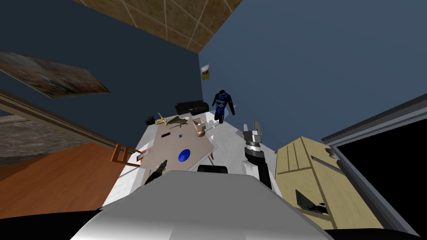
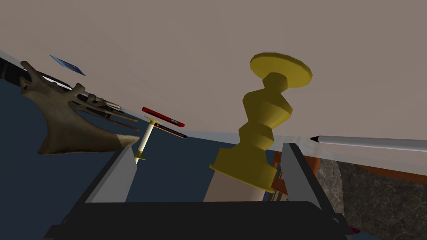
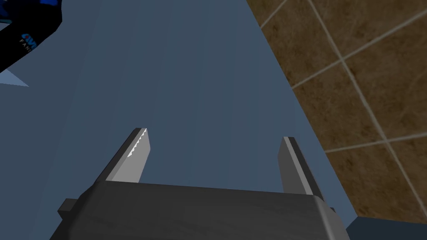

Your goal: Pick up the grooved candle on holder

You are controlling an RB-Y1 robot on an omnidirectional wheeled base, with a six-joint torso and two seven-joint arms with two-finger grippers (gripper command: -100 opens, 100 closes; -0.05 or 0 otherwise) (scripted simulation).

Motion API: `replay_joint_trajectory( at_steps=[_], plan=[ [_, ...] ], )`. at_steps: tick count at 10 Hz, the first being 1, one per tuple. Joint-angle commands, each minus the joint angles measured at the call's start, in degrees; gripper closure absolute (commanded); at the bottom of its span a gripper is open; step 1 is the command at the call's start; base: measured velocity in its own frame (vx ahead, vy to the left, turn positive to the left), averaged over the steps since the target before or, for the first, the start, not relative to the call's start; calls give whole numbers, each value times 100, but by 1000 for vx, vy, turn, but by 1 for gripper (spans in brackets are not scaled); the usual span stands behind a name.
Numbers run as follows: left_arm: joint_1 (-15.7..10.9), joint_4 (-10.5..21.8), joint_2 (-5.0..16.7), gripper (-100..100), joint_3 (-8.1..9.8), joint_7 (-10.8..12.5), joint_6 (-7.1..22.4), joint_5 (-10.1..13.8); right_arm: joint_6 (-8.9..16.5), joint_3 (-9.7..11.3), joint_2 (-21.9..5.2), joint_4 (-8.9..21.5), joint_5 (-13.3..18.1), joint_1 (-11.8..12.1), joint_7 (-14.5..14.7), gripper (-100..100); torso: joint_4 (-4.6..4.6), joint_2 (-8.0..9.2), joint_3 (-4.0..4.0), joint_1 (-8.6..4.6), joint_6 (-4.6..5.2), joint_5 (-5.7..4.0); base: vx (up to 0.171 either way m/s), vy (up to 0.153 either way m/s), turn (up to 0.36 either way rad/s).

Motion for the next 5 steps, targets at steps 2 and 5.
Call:
replay_joint_trajectory(
  at_steps=[2,5],
  plan=[
    [139,-11,64,-100,-445,89,-133,236,0,-1,0,0,0,2,0,0,-5,-22,-12,-2,-6,0,96,-10,180],
    [212,131,161,-100,-917,171,-348,471,0,0,0,0,0,1,0,0,-8,-41,-23,-2,1,0,100,-8,110]
  ],
)
